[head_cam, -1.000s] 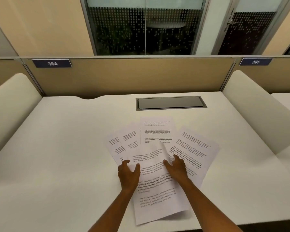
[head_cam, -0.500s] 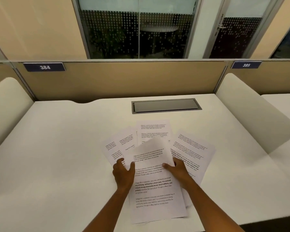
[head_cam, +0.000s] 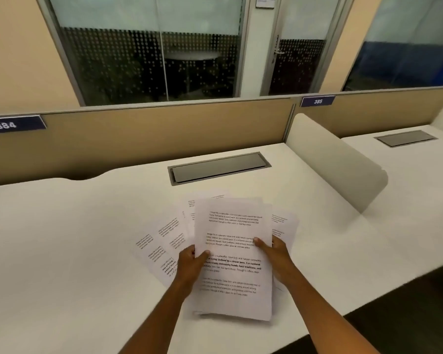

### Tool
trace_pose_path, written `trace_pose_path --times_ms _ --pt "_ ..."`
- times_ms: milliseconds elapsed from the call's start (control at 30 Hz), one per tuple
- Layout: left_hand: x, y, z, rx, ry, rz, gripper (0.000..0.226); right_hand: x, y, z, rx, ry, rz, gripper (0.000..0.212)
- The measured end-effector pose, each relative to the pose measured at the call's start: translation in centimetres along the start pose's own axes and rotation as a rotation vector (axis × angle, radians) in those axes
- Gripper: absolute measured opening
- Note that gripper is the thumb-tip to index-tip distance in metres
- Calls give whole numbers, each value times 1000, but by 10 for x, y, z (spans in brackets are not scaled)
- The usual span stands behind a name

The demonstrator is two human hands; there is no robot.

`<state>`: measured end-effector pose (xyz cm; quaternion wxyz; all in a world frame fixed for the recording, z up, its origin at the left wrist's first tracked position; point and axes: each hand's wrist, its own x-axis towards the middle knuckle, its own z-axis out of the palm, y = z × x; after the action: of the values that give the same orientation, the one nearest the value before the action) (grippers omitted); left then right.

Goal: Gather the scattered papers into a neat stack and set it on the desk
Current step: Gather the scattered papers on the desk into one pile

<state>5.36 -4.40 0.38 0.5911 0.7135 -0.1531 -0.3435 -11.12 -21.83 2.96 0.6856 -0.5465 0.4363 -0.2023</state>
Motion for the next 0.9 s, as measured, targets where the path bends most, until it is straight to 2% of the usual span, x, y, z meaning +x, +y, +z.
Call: trace_pose_path --times_ms 167,233,433,600,667,800,900 --pt "5 6 18 84 -32 44 17 -11 7 -14 -30 34 60 36" --pt "11 7 27 117 -39 30 15 -14 11 -22 -123 47 92 33" --pt "28 13 67 228 -54 34 19 -9 8 -40 -385 227 154 31" --pt "43 22 102 331 -71 41 21 28 26 -64 -454 304 232 42" --pt "51 24 111 358 -58 32 22 48 39 -76 -430 332 274 46" --pt "69 25 122 468 0 8 21 40 8 -69 -471 381 330 45" --pt "86 17 125 635 44 -66 24 49 -1 -69 -498 386 349 41"
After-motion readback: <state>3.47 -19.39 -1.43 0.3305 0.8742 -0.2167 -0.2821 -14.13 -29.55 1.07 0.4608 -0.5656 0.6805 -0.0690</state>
